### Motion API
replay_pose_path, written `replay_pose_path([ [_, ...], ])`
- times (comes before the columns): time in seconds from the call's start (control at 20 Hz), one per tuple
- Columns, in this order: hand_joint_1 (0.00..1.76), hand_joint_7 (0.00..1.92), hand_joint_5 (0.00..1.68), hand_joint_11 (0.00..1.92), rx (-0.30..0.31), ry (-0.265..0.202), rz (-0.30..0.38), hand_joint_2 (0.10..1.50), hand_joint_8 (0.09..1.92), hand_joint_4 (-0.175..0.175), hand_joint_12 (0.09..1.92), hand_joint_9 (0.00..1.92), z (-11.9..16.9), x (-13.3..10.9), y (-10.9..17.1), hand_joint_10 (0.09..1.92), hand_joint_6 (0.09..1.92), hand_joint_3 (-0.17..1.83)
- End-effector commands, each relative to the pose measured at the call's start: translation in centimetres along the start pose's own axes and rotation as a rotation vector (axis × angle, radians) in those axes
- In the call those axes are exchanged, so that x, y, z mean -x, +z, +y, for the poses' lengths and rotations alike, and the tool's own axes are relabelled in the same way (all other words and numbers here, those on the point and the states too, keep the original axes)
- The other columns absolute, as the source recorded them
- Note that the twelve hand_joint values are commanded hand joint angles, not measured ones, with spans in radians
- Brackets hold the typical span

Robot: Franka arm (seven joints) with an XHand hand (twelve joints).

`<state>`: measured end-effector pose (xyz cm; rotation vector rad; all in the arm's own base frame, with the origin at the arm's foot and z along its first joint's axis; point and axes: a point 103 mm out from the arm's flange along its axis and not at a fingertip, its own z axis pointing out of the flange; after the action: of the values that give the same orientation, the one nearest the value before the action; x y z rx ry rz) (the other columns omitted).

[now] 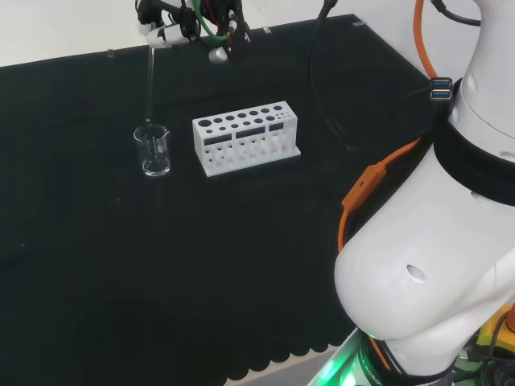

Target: Stir in the beaker to the left of the white test tube rack with the glass rod.

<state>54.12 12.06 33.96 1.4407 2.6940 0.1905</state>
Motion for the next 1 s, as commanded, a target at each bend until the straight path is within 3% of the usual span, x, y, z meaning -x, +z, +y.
replay_pose_path([
  [0.05, 1.25, 1.50, 1.25, 1.73, -0.010, -0.009, 0.004, 1.07, 0.70, -0.175, 0.72, 1.87, -0.3, -0.4, 0.5, 0.50, 0.58, -0.17],
  [0.25, 1.22, 1.61, 1.26, 1.73, -0.018, -0.015, 0.014, 1.08, 0.76, -0.175, 0.72, 1.88, -0.6, -0.6, 1.2, 0.49, 0.58, -0.17],
  [1.0, 1.22, 1.62, 1.26, 1.74, -0.072, -0.017, 0.034, 1.08, 0.77, -0.175, 0.72, 1.88, -1.3, 1.0, 4.0, 0.49, 0.58, -0.17],
])
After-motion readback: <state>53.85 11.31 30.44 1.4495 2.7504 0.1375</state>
